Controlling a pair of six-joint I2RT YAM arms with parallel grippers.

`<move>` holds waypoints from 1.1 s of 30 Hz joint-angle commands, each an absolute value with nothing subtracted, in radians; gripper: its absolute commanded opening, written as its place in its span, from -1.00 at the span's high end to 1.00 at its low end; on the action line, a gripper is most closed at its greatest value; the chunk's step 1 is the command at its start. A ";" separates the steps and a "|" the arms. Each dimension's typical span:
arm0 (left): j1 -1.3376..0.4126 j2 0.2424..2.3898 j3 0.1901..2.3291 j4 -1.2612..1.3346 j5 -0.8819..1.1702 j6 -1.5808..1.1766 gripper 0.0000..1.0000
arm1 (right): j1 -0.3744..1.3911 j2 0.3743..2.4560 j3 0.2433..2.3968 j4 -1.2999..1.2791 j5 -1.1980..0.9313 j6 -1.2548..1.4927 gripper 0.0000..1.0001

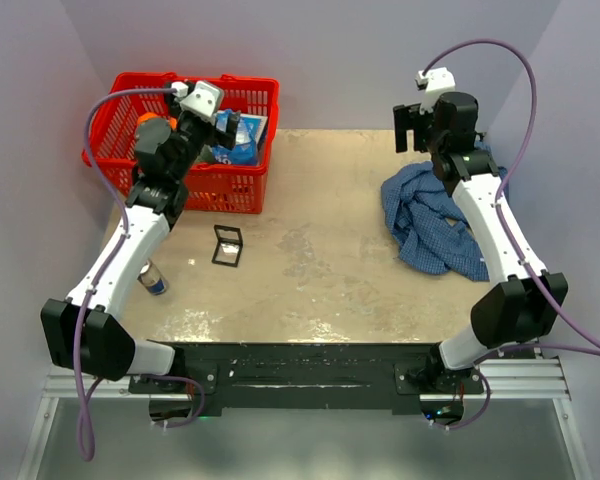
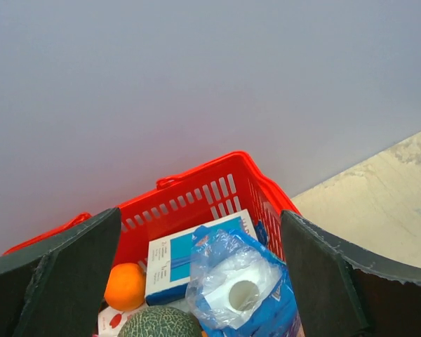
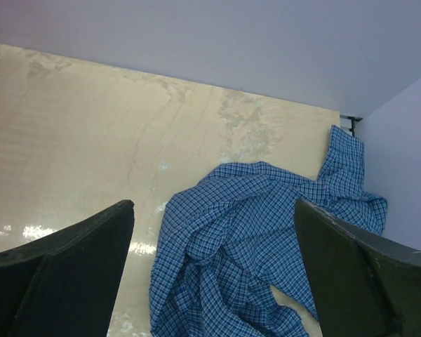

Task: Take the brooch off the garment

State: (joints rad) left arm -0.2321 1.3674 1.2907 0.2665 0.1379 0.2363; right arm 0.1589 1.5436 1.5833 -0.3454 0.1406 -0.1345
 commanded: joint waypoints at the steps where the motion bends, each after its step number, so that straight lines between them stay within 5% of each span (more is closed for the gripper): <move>1: -0.242 1.333 1.267 0.230 0.175 0.287 -0.99 | 0.158 1.561 1.577 -0.363 0.138 -0.217 -0.98; 7: -0.261 1.270 1.186 0.085 0.337 0.386 -0.99 | 0.100 1.678 1.605 -0.601 0.005 -0.383 -0.75; 22: -0.298 1.195 1.094 -0.077 0.416 0.531 -0.93 | 0.087 1.902 1.457 -0.551 0.000 -0.558 -0.52; 26: -0.298 1.203 1.089 -0.066 0.428 0.531 -0.92 | 0.089 1.976 1.532 -0.613 -0.057 -0.565 0.45; 29: -0.298 1.206 1.095 -0.067 0.440 0.535 -0.91 | 0.123 1.932 1.601 -0.667 -0.116 -0.555 0.81; 33: -0.298 1.215 1.104 -0.061 0.433 0.534 -0.91 | 0.202 1.771 1.758 -0.771 -0.358 -0.569 0.99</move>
